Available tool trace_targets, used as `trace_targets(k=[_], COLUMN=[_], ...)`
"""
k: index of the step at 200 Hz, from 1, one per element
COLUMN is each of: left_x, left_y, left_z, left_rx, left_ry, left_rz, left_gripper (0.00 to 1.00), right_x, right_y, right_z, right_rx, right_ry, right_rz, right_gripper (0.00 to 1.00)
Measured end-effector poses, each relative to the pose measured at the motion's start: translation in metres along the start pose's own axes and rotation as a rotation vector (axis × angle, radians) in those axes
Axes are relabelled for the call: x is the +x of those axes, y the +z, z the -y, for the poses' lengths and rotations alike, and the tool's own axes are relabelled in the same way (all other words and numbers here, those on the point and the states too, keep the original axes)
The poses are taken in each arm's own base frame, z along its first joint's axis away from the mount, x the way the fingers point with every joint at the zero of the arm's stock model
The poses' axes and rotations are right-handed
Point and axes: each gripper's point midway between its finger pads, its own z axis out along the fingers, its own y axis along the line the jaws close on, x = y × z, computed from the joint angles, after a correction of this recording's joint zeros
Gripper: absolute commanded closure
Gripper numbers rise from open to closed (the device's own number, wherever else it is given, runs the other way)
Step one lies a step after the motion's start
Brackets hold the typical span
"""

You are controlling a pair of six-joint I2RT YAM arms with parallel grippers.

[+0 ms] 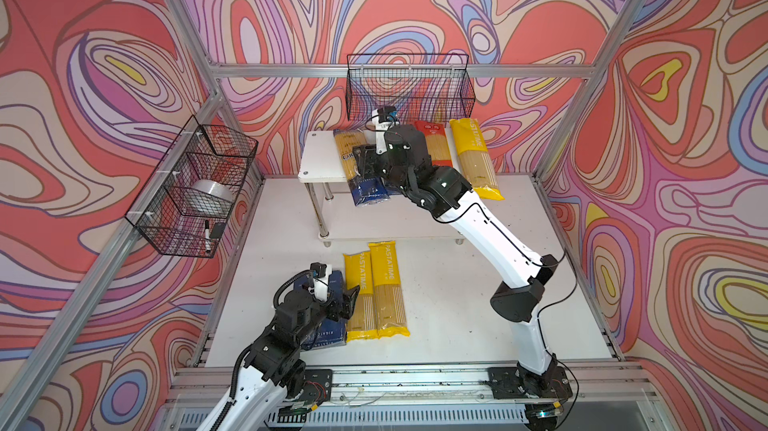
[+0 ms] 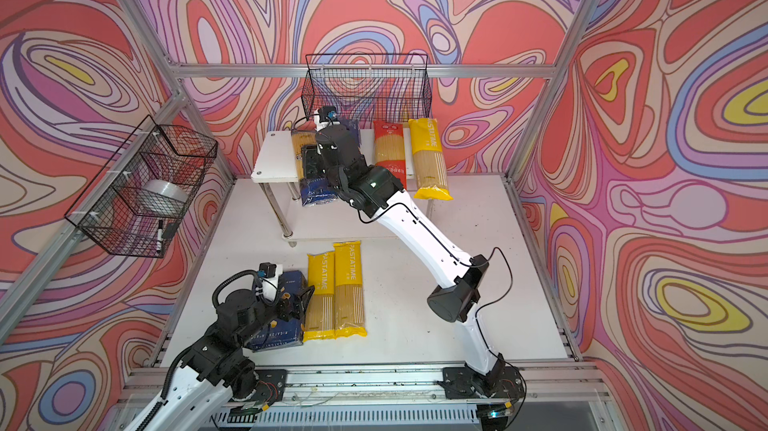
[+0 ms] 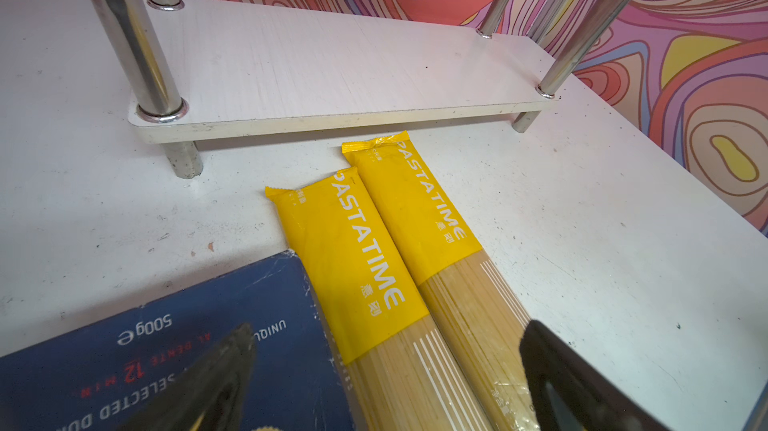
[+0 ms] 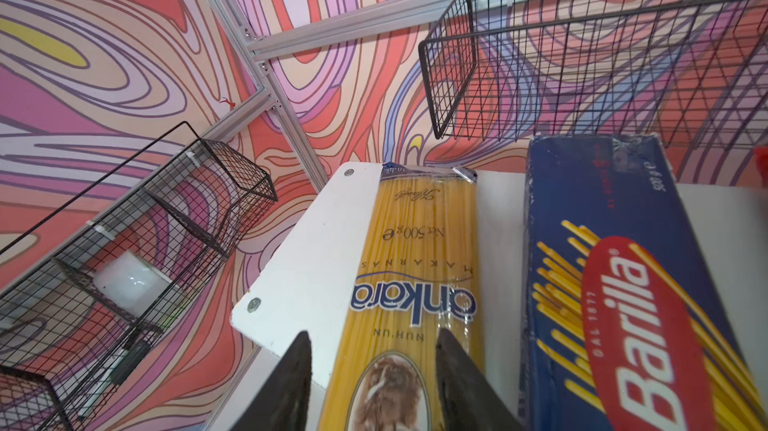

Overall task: Place and organize the pasta boxes and bags onto the shelf
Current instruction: 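Lower the Ankara bag upright onto the shelf beside the Barilla box, then open the right gripper and pull it back from the Ankara bag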

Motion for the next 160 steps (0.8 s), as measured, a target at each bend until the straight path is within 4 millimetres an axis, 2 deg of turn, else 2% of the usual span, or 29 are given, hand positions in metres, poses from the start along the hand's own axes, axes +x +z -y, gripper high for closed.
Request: trace_targets(k=[19,46,68,86,123,142,160], left_x=[-0.002,-0.002,-0.004,-0.005,-0.006,-0.006,-0.007], left_y=[-0.001,-0.001,-0.002,-0.003,-0.004,-0.004,-0.004], left_z=[0.0,0.001,0.001,0.001,0.0,0.0,0.0], left_rx=[0.002,0.003,0.004,0.002,0.001,0.0,0.0], left_ry=[0.001,0.001,0.001,0.001,0.001,0.001,0.001], left_rz=[0.008,0.012,0.019,0.027,0.034,0.034,0.035], left_gripper=[0.0,0.0,0.0,0.0,0.0,0.0,0.0], right_x=[-0.001,0.004,0.023,0.05,0.116,0.132,0.132], right_y=[-0.036,-0.09,-0.115,-0.115,-0.095,-0.088,-0.086], right_z=[-0.016,-0.051,-0.057,-0.048,-0.028,-0.027,-0.029], right_rx=[-0.034,-0.12,-0.131,-0.105,-0.048,-0.051,-0.062], right_ry=[-0.033,-0.079,-0.108,-0.132,-0.156,-0.15,-0.14], right_rz=[-0.008,-0.02,-0.059,-0.117,-0.252,-0.27,-0.261], right_gripper=[0.52,0.51,0.51,0.51,0.51,0.51,0.51])
